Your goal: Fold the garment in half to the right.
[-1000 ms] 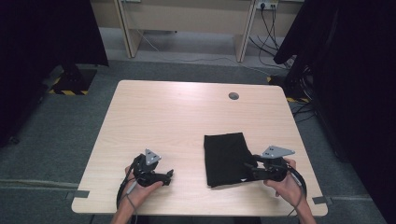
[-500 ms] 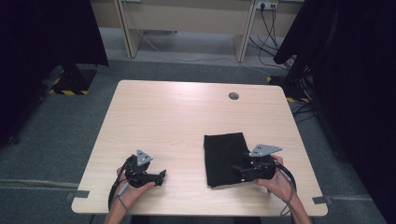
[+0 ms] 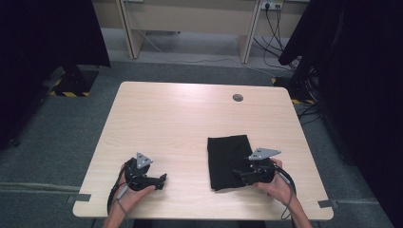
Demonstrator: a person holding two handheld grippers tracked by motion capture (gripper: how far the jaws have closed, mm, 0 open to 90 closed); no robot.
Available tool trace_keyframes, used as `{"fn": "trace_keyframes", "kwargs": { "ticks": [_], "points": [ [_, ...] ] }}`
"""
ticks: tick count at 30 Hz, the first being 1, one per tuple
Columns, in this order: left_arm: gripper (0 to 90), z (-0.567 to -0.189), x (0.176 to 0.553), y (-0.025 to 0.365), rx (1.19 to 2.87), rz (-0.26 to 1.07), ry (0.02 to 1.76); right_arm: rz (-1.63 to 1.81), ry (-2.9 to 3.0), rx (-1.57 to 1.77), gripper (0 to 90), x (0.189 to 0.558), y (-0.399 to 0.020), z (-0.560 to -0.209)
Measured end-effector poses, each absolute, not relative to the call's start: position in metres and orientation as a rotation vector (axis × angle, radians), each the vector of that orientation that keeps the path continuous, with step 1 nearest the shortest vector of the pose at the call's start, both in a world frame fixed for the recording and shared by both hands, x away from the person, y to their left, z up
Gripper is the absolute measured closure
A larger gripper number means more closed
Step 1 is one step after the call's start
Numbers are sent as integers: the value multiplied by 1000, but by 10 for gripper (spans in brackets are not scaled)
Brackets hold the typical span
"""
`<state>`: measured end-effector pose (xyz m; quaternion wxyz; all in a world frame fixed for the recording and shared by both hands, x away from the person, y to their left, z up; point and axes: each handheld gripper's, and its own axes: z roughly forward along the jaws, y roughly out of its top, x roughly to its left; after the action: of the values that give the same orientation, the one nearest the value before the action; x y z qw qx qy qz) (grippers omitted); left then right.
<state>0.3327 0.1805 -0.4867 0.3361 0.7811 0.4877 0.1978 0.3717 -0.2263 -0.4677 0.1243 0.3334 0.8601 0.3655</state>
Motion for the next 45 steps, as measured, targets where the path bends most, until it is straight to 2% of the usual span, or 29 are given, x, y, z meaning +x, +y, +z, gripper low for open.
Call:
{"fn": "trace_keyframes", "kwargs": {
  "ticks": [33, 45],
  "points": [
    [0, -487, 333, 180, 2037, 517, 1272, 1058, 2487, 1045, 302, 421, -148, -470],
    [0, -487, 333, 180, 2037, 517, 1272, 1059, 2463, 1054, 299, 424, -139, -472]
  ]
}}
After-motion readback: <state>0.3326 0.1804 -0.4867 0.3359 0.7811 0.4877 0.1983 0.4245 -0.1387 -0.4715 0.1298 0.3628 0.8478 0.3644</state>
